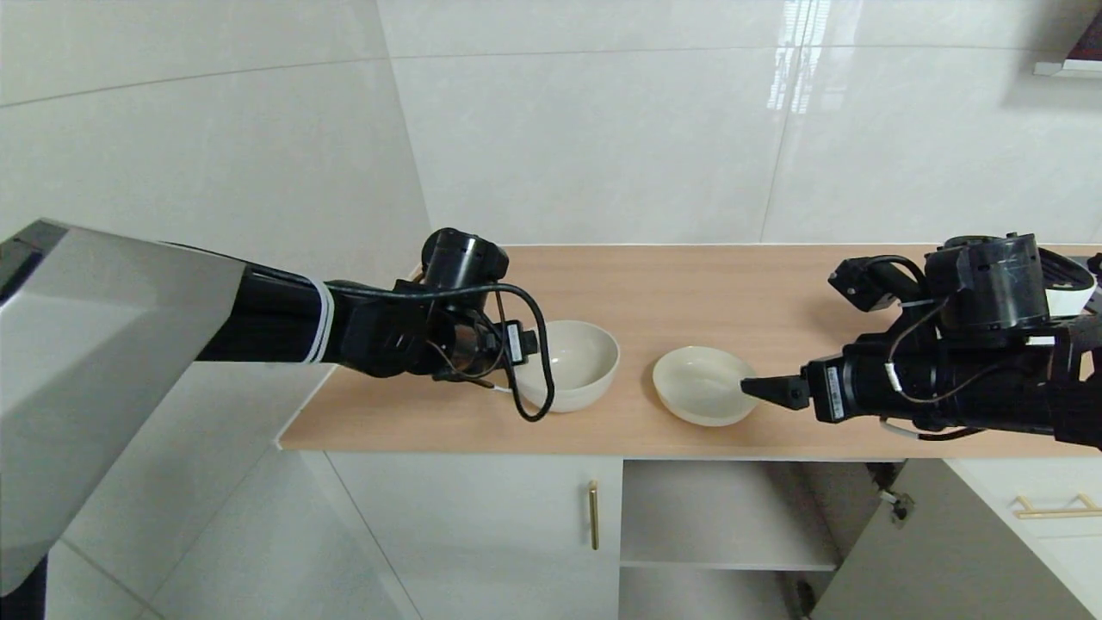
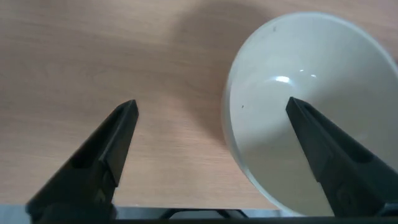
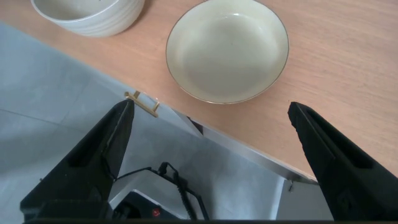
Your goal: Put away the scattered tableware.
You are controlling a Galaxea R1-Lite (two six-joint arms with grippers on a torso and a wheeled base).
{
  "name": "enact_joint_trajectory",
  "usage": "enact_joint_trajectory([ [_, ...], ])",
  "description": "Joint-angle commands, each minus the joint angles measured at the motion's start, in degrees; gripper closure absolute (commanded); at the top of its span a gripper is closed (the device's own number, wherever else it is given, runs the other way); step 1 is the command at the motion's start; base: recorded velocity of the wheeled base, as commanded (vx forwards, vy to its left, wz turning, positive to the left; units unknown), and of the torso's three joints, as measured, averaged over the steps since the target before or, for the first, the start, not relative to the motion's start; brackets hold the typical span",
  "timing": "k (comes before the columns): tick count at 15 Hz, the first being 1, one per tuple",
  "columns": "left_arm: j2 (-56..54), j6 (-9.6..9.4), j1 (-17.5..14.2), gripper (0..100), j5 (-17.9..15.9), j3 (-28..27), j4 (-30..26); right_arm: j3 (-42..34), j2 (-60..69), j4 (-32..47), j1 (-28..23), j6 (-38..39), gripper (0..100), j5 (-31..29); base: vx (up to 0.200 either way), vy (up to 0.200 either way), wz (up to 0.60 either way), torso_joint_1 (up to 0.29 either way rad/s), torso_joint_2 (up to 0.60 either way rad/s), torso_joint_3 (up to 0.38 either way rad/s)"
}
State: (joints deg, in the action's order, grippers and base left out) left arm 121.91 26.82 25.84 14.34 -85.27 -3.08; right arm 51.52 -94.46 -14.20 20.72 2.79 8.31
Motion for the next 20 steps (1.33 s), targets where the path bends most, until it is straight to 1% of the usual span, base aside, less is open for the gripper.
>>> enact_joint_trajectory([
  [1, 1.05, -0.01, 0.00, 100, -0.10, -0.16, 0.01, 0.07, 0.16, -0.04, 0.02, 0.46, 0, 0.04, 0.000, 0.000, 0.00, 0.000, 0.00, 0.000],
  [5, 1.67, -0.01, 0.17, 100, -0.27, -0.42, 0.01, 0.25, 0.51, -0.04, 0.02, 0.46, 0, 0.04, 0.000, 0.000, 0.00, 0.000, 0.00, 0.000],
  [6, 0.70, 0.34, 0.17, 100, -0.19, -0.42, 0.01, 0.25, 0.60, -0.04, 0.02, 0.46, 0, 0.04, 0.000, 0.000, 0.00, 0.000, 0.00, 0.000],
  [8, -4.48, 2.27, 0.26, 100, -0.27, 0.63, 0.01, 0.87, 0.42, -0.04, 0.02, 2.39, 0, -1.28, 0.000, 0.000, 0.00, 0.000, 0.00, 0.000],
  [9, -5.89, 2.54, 0.26, 100, -0.36, 1.07, 0.01, 1.22, 0.25, -0.04, 0.02, 2.92, 0, -1.99, 0.000, 0.000, 0.00, 0.000, 0.00, 0.000],
  [10, -10.72, 2.54, 0.26, 100, -1.24, 3.45, 0.10, 2.18, -0.63, 0.23, 0.02, 4.33, 0, -4.01, 0.000, 0.000, 0.00, 0.000, 0.00, 0.000],
  [11, -13.10, 2.54, 0.26, 100, -3.09, 4.59, 0.18, 2.71, -1.16, 0.58, 0.02, 4.59, 0, -5.06, 0.000, 0.000, 0.00, 0.000, 0.00, 0.000],
  [13, -17.40, 2.54, 0.35, 100, -9.50, 6.96, 0.10, 4.38, -4.15, 1.02, 0.19, 4.77, 0, -10.60, 0.000, 0.000, 0.00, 0.000, 0.00, 0.000],
  [14, -18.55, 2.54, 0.35, 100, -11.61, 7.67, 0.18, 5.52, -6.17, 1.46, 1.16, 5.82, 0, -13.85, 0.000, 0.000, 0.00, 0.000, 0.00, 0.000],
  [15, -19.25, 2.54, 0.35, 100, -12.93, 8.02, 0.18, 6.75, -8.46, 1.72, 2.13, 7.76, 0, -16.93, 0.000, 0.000, 0.00, 0.000, 0.00, 0.000],
  [17, -19.69, 2.54, 0.35, 100, -13.46, 8.28, 0.10, 8.51, -13.20, 1.72, 3.01, 8.99, 0, -22.02, 0.000, 0.000, 0.00, 0.000, 0.00, 0.000],
  [20, -19.78, 2.45, 0.52, 100, -13.37, 8.46, 0.10, 11.24, -17.33, 1.55, 3.01, 12.59, 0, -23.87, 0.000, 0.000, 0.00, 0.000, 0.00, 0.000],
])
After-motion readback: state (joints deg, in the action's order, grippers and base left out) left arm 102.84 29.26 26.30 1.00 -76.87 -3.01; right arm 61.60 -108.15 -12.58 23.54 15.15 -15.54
